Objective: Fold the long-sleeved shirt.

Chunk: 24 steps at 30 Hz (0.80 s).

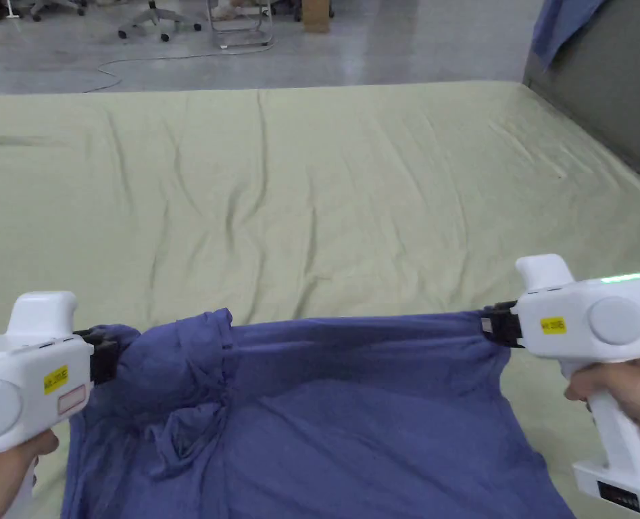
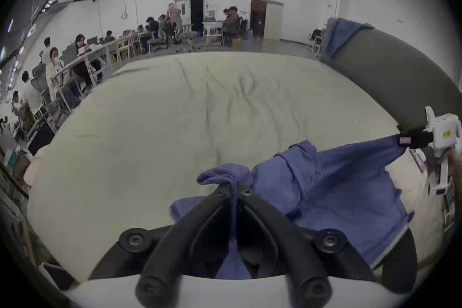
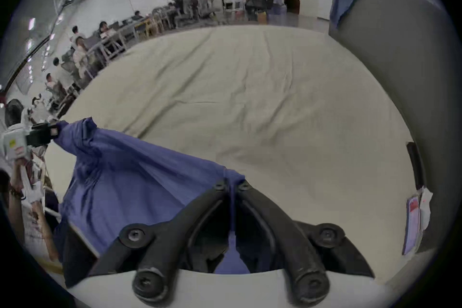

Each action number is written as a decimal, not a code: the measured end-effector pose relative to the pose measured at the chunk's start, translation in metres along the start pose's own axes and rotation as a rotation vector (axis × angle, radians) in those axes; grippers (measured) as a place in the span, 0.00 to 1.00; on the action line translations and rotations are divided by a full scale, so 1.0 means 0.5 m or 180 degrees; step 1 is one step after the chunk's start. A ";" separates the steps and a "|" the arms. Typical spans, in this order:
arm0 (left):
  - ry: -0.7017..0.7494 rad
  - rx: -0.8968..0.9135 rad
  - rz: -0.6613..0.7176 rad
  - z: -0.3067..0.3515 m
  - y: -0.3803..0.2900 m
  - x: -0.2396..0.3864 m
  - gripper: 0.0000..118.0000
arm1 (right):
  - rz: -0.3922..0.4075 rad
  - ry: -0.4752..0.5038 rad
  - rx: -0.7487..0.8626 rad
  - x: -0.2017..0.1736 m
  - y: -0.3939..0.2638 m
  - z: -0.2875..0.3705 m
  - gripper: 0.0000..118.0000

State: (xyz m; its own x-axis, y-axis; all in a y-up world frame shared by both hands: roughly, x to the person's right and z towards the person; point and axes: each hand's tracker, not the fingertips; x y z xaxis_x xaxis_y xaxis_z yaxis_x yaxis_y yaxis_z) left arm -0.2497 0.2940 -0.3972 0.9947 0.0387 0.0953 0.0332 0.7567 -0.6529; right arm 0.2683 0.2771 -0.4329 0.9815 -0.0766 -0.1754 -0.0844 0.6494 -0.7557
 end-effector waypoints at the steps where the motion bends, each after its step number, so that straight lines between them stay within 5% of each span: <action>1: -0.0002 -0.0006 0.0027 0.040 -0.022 -0.002 0.00 | 0.0041 -0.0017 0.0037 -0.005 -0.030 0.043 0.00; 7: 0.0033 -0.0436 -0.0279 0.136 -0.210 0.009 0.00 | 0.0301 -0.0128 -0.0158 -0.036 -0.212 0.151 0.00; 12: -0.0124 -0.1096 -0.0271 0.069 -0.368 0.018 0.00 | 0.0594 -0.0273 -0.0895 -0.044 -0.340 0.053 0.00; 16: -0.0042 -0.0853 -0.0335 0.065 -0.359 0.011 0.03 | 0.0713 -0.0323 -0.0827 -0.049 -0.361 0.033 0.03; 17: -0.0034 -0.0842 -0.0281 0.070 -0.351 0.005 0.10 | 0.0704 -0.0315 -0.0868 -0.050 -0.348 0.049 0.07; 19: -0.0048 -0.0822 -0.0123 0.099 -0.326 -0.001 0.75 | 0.0659 -0.0441 -0.0834 -0.056 -0.328 0.079 0.54; 20: -0.0036 -0.0832 -0.0078 0.108 -0.317 -0.006 1.00 | 0.0627 -0.0546 -0.0763 -0.061 -0.320 0.095 0.80; 21: 0.0037 -0.0515 -0.0062 0.136 -0.301 -0.017 0.97 | 0.0581 -0.0516 -0.0568 -0.063 -0.307 0.124 0.92; 24: -0.0003 -0.0452 0.0061 0.172 -0.268 0.002 0.97 | 0.0319 -0.0306 -0.0160 -0.091 -0.267 0.180 0.91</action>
State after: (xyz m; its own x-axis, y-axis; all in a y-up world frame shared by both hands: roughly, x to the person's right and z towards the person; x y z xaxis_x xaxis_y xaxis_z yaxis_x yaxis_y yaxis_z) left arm -0.2615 0.2488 -0.2452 0.9952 0.0530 0.0824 0.0275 0.6559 -0.7544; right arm 0.2503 0.2622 -0.2674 0.9794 0.0610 -0.1923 -0.1890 0.6113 -0.7685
